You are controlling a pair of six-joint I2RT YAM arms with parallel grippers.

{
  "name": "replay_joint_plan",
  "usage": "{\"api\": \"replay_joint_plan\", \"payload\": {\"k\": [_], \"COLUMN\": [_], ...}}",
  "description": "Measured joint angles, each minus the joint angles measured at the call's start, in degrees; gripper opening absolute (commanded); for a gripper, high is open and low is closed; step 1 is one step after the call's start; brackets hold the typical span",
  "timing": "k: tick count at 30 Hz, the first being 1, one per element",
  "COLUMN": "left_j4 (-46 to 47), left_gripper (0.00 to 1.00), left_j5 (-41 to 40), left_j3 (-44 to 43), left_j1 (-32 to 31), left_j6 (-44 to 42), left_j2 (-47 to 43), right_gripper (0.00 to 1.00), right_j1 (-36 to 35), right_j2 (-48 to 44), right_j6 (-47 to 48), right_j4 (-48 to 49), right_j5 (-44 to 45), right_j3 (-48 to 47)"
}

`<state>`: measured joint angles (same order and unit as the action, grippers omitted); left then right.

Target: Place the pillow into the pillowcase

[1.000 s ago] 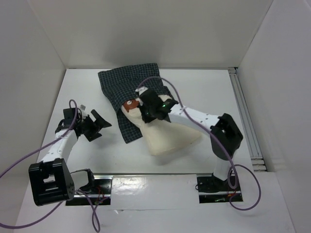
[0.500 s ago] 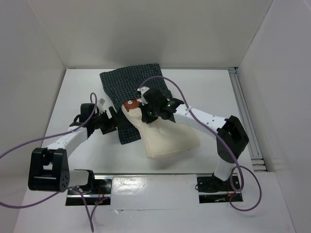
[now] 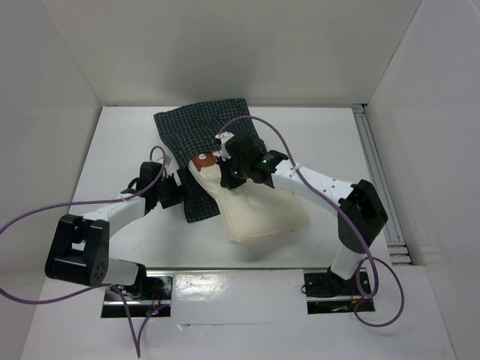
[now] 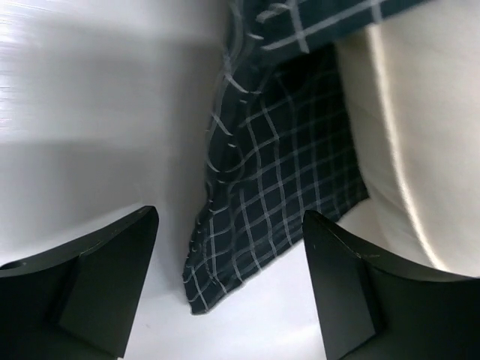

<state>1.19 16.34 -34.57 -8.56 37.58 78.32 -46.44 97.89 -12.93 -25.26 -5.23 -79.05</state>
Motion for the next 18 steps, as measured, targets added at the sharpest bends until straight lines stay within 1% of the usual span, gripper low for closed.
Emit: {"api": "replay_joint_plan", "payload": {"k": [1,4,6,8,9,11,12,13,14,15,16,17,18], "left_j4": [-0.1,-0.3,-0.1,0.2,0.7,2.2,2.9,4.0,5.7,8.0,9.0,10.7,12.2], "left_gripper": [0.91,0.95,0.95,0.91,0.85,0.77,0.66,0.60,0.53,0.33,0.32,0.09,0.00], "left_j5": [-1.4,-5.4,-7.3,-7.6,-7.6,-6.5,-5.6,-4.2,-2.8,-0.6,0.4,1.9,3.3], "left_j3": [0.0,0.1,0.7,0.9,0.9,0.8,0.9,1.0,1.6,2.5,3.5,4.4,5.1], "left_j1": [-0.3,-1.1,-1.4,-1.5,-1.7,-2.3,-2.6,-2.9,-3.3,-3.5,-3.7,-3.8,-3.9], "left_j6": [0.0,0.2,0.1,0.1,0.1,0.2,0.2,0.5,0.7,1.2,2.0,2.1,3.1], "left_j2": [0.0,-0.3,-0.9,-0.9,-0.4,1.5,2.4,3.3,3.9,4.1,4.1,4.1,4.1], "right_gripper": [0.00,0.00,0.00,0.00,0.00,0.00,0.00,0.00,0.00,0.00,0.00,0.00,0.00], "right_j1": [0.0,0.3,0.3,0.3,0.3,0.3,0.3,0.3,0.3,0.3,0.3,0.3,0.3], "right_j2": [0.0,-0.1,-0.3,-0.3,-0.3,-0.3,-0.3,-0.3,-0.3,-0.3,-0.3,-0.3,-0.3], "right_j6": [0.0,0.0,0.0,0.0,0.0,0.0,-0.1,-0.1,-0.1,-0.2,-0.2,-0.3,-0.4], "right_j4": [0.0,0.0,0.0,-0.1,-0.1,-0.1,0.0,-0.1,-0.1,0.0,-0.1,-0.1,-0.1], "right_j5": [0.0,-0.1,-0.2,-0.2,-0.2,-0.2,-0.2,-0.2,-0.2,-0.2,-0.2,-0.2,-0.2], "right_j3": [0.0,0.2,0.6,0.7,0.7,0.7,0.7,0.7,0.7,0.7,0.7,0.7,0.7]}}
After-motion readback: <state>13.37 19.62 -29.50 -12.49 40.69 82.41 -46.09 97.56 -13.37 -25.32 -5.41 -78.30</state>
